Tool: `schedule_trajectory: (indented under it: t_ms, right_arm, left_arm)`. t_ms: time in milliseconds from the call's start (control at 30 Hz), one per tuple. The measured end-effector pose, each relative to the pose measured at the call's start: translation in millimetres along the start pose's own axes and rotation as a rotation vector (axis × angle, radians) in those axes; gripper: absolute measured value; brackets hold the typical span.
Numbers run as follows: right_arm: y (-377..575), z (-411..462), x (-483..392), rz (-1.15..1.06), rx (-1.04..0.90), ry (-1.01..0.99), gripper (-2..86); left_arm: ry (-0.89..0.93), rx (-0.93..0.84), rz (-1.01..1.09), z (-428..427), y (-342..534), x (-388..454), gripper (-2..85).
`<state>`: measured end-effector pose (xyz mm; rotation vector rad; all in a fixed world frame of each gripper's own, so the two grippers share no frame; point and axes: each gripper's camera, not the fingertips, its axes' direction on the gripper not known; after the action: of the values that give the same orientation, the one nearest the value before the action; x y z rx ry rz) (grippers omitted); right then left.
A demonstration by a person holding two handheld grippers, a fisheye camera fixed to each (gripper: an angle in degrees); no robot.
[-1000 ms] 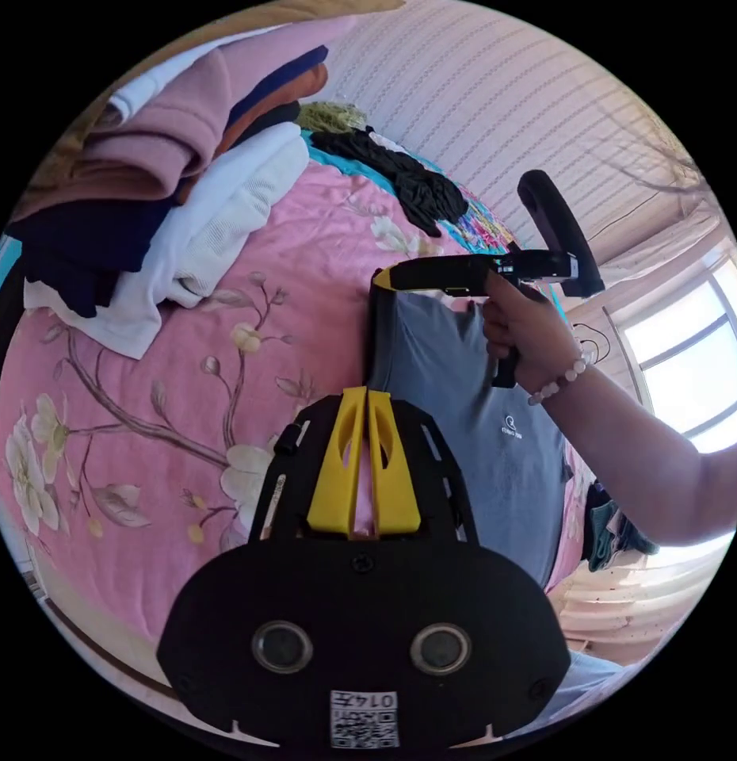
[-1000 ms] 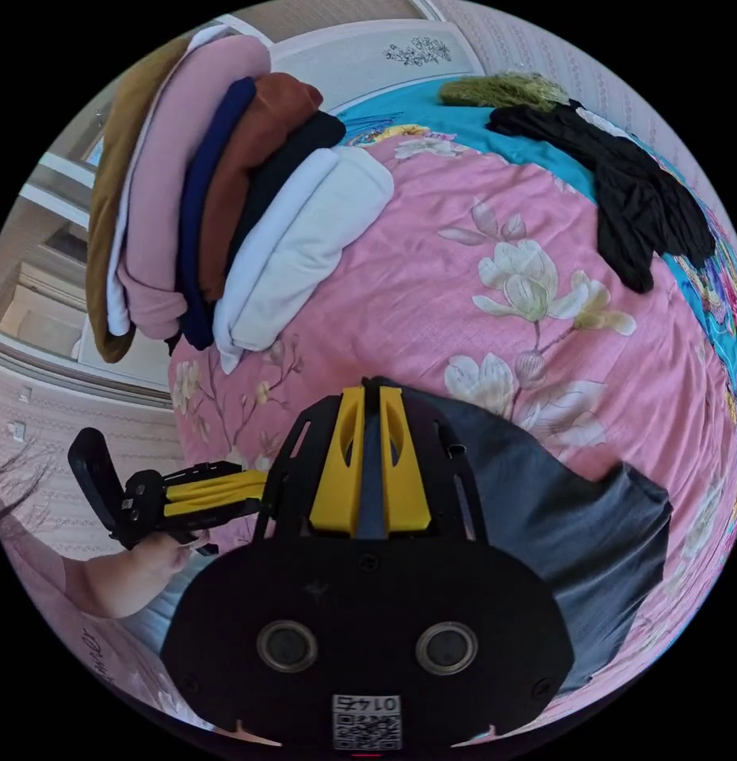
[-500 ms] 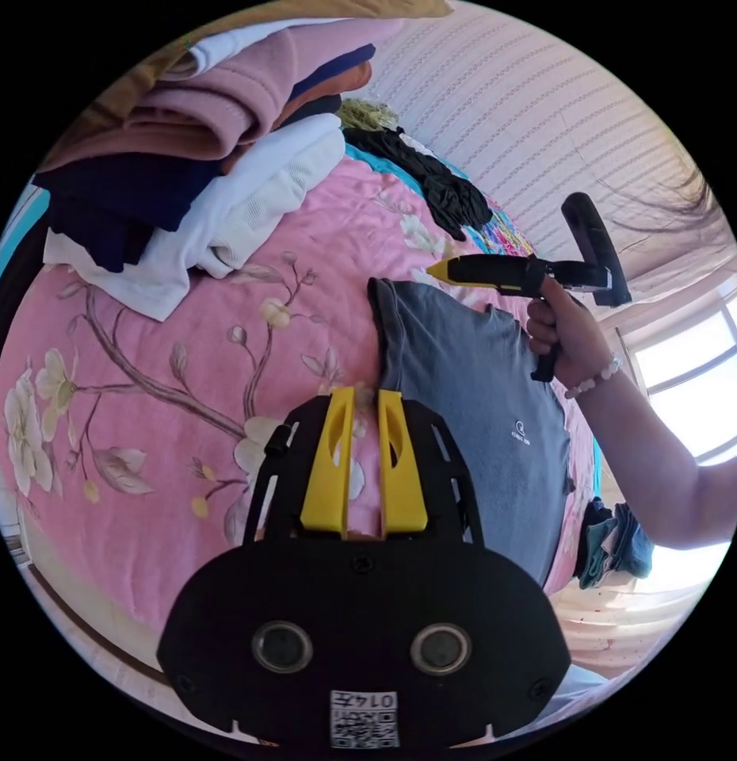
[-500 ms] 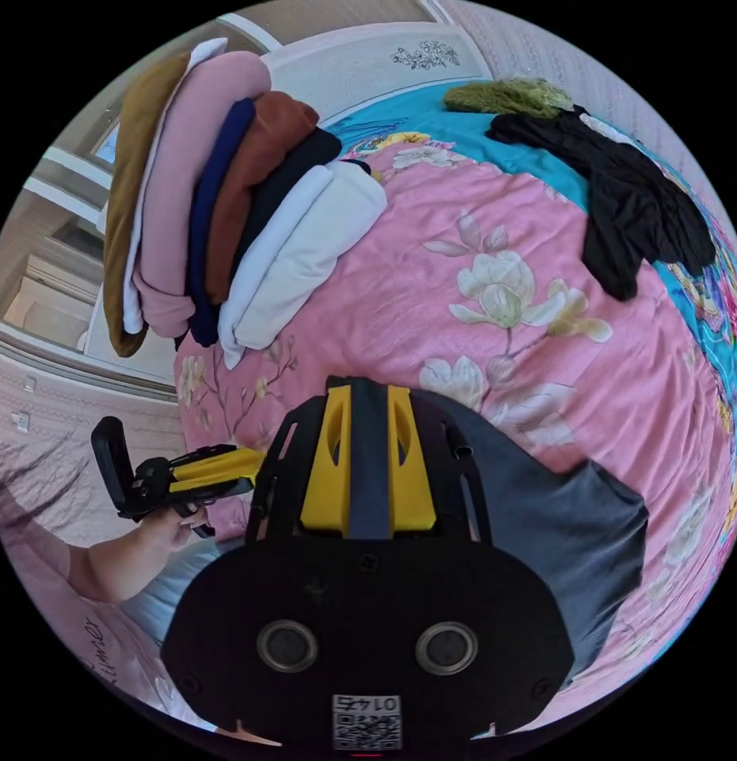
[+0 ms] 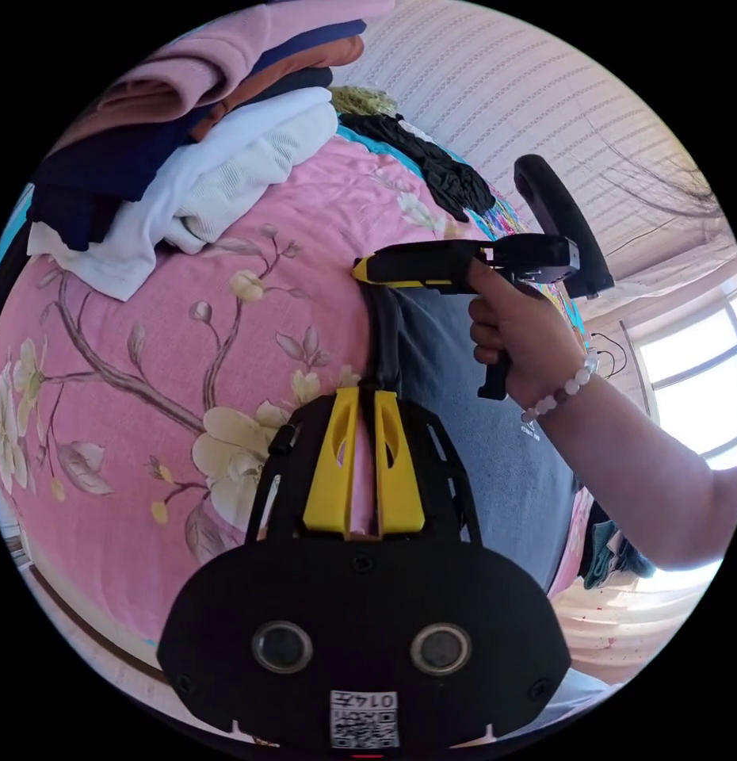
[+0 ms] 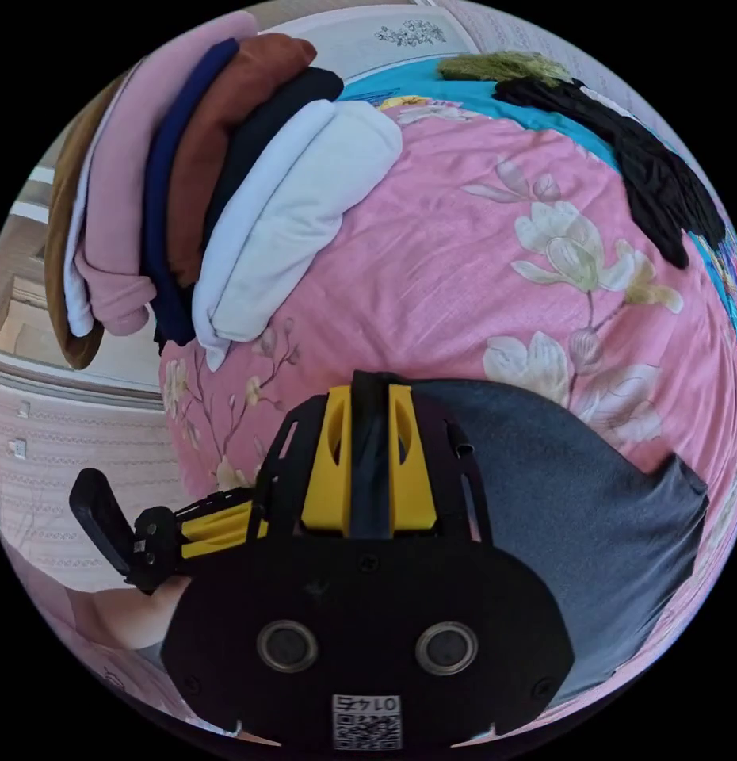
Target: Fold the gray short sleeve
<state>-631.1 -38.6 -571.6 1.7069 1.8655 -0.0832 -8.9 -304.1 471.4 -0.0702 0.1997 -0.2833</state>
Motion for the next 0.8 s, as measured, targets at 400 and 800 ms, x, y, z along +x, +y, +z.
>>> schedule_trajectory:
  t_ms: [400, 800]
  right_arm:
    - [142.4, -69.6, 75.0, 0.234, 0.271, -0.167, 2.2]
    - [289.1, -66.6, 123.3, 0.414, 0.279, -0.109, 2.5]
  left_arm:
    - [0.169, 0.075, 0.379, -6.3, 22.0, 66.7, 4.4]
    - [0.175, -0.022, 0.338, 20.7, 26.3, 98.1, 4.4]
